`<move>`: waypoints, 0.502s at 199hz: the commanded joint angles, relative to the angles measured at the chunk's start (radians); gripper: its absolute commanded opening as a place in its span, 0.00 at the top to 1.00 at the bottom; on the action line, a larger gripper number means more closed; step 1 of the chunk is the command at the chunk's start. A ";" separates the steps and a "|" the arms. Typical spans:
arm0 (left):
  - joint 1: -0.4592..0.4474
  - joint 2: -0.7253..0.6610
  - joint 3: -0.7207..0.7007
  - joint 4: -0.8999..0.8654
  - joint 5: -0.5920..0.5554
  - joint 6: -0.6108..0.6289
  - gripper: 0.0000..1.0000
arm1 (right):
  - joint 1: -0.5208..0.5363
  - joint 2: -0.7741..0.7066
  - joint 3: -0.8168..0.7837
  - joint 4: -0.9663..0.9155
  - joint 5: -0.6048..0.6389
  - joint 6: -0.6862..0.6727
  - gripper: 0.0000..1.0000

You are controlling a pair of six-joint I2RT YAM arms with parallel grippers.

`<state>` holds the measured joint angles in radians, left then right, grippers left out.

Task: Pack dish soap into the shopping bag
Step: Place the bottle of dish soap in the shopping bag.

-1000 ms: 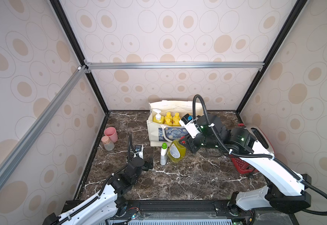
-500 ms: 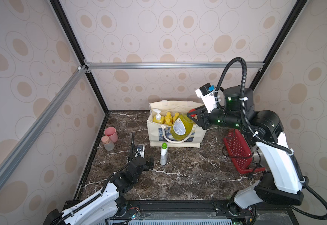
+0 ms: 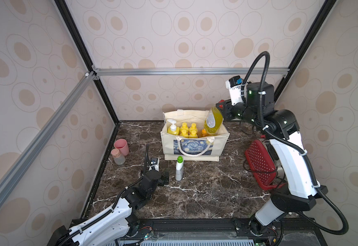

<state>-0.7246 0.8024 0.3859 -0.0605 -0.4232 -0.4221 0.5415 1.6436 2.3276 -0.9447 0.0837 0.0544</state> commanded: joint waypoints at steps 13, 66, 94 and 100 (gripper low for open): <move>0.006 0.001 0.040 0.013 0.001 0.011 0.01 | -0.005 0.031 0.027 0.188 0.202 -0.108 1.00; 0.006 0.003 0.041 0.014 0.001 0.011 0.01 | -0.010 0.062 -0.080 0.222 0.299 -0.144 1.00; 0.006 0.007 0.044 0.014 0.002 0.012 0.01 | -0.014 0.059 -0.153 0.245 0.325 -0.136 1.00; 0.006 0.009 0.044 0.014 0.002 0.011 0.01 | -0.014 0.058 -0.172 0.250 0.330 -0.132 1.00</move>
<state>-0.7242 0.8078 0.3862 -0.0605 -0.4168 -0.4221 0.5316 1.7336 2.1860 -0.8383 0.3412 -0.0574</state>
